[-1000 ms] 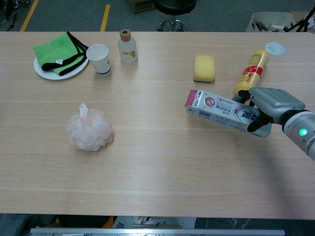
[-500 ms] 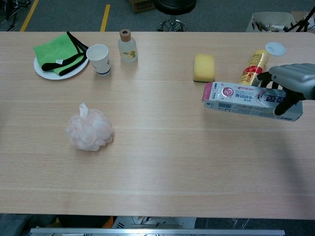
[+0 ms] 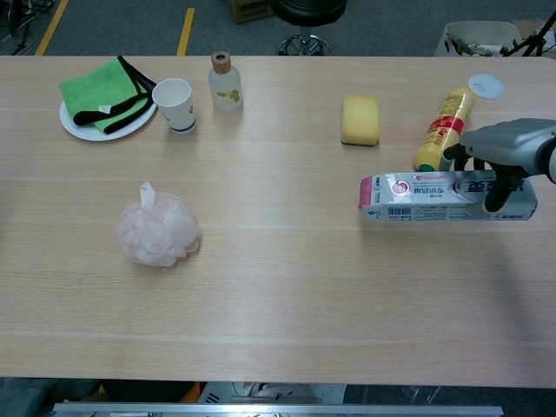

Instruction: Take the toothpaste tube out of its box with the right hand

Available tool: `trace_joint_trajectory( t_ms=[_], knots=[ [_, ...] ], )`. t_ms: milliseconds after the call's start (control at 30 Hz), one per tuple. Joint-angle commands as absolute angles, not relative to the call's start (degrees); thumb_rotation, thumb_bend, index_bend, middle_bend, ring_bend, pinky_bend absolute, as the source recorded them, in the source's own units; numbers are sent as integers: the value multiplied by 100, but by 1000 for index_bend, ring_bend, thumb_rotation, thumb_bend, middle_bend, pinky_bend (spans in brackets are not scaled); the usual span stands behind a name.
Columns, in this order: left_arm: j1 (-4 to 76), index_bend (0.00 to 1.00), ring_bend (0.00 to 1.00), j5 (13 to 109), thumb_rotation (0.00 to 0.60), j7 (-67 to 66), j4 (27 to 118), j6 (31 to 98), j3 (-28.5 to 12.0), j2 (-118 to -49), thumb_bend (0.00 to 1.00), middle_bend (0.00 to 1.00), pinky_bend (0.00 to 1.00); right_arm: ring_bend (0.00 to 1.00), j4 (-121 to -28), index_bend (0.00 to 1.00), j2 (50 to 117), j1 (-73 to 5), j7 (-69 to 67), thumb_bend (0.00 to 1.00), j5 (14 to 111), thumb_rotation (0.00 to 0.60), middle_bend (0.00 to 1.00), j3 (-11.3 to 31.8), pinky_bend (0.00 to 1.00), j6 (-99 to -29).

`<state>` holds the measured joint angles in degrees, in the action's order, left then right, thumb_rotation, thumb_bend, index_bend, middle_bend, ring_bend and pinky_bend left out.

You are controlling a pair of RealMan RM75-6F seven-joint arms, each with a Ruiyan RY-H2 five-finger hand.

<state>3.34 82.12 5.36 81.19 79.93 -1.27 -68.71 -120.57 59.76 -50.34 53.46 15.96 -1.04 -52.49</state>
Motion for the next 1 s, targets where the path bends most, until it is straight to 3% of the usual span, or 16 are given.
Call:
trace_joint_trajectory(
  t_ms=[33, 433, 767, 1000],
  knots=[
    [338, 136, 92, 8214, 600, 534, 8117, 7987, -123, -6876, 163, 43, 132, 361, -12073, 435, 5886, -5425, 5556, 439, 1196, 600, 443, -305, 473, -5073],
    [351, 136, 91, 8218, 600, 540, 8118, 7989, -124, -6875, 164, 43, 133, 373, -12264, 455, 5558, -6734, 6038, 449, -142, 600, 461, -817, 476, -5002],
    [375, 136, 92, 8222, 600, 522, 8134, 7970, -122, -6890, 164, 43, 132, 382, -12525, 467, 5314, -7466, 6265, 453, -579, 600, 471, -889, 482, -5391],
    [368, 136, 91, 8238, 600, 551, 8123, 7988, -111, -6890, 164, 42, 133, 393, -12450, 475, 5370, -7841, 6435, 461, -981, 600, 481, -989, 491, -5185]
  ],
)
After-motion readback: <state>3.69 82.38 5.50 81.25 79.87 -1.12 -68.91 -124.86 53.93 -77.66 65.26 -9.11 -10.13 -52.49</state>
